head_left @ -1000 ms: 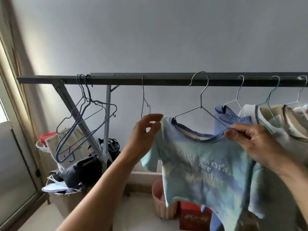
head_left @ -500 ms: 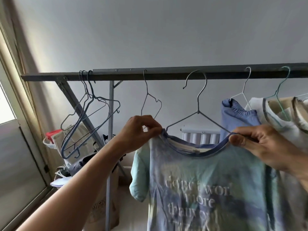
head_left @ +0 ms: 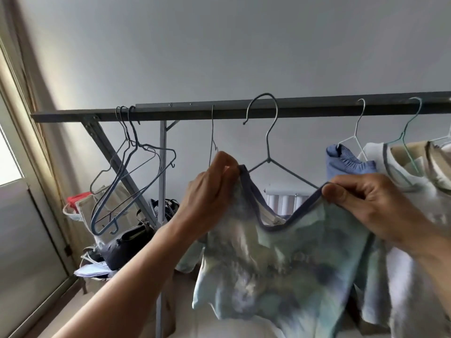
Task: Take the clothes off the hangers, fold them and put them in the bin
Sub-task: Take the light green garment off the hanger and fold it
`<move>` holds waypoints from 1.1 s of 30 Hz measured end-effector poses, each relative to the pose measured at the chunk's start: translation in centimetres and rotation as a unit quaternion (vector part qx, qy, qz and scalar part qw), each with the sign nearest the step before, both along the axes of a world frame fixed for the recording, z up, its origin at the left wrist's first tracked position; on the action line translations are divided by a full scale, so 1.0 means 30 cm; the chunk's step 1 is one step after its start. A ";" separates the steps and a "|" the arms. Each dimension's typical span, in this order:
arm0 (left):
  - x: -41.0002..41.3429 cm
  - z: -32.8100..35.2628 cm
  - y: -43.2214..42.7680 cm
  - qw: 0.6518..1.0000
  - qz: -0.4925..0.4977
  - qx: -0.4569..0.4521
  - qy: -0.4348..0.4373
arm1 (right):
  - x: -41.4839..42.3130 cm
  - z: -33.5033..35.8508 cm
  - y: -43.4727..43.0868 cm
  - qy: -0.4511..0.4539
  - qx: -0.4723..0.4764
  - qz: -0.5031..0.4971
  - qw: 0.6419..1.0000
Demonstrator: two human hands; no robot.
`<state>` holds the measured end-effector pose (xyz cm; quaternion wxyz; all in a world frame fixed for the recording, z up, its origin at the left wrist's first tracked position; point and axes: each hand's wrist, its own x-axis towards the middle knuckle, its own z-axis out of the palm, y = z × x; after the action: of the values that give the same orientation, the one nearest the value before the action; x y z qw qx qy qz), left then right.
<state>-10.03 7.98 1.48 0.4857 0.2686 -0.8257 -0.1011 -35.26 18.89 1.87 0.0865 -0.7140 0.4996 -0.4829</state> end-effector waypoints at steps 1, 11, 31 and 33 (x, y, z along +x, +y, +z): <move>0.006 -0.002 0.002 1.000 0.011 0.000 0.007 | 0.012 -0.009 -0.008 -0.007 -0.025 -0.014 1.000; 0.098 -0.013 0.025 0.989 0.142 -0.014 0.035 | 0.011 -0.128 -0.033 -0.105 -0.158 -0.170 0.967; 0.128 -0.074 0.036 0.987 0.151 0.038 0.030 | 0.099 -0.055 -0.076 0.072 -0.017 -0.096 0.993; 0.153 -0.083 0.020 0.983 0.173 0.053 0.031 | 0.074 -0.025 -0.052 0.065 -0.008 -0.102 0.993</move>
<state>-5.45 8.57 -1.02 0.5061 0.4293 -0.7450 -0.0672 -33.04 17.34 1.13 -0.0015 -0.6900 0.5705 -0.4455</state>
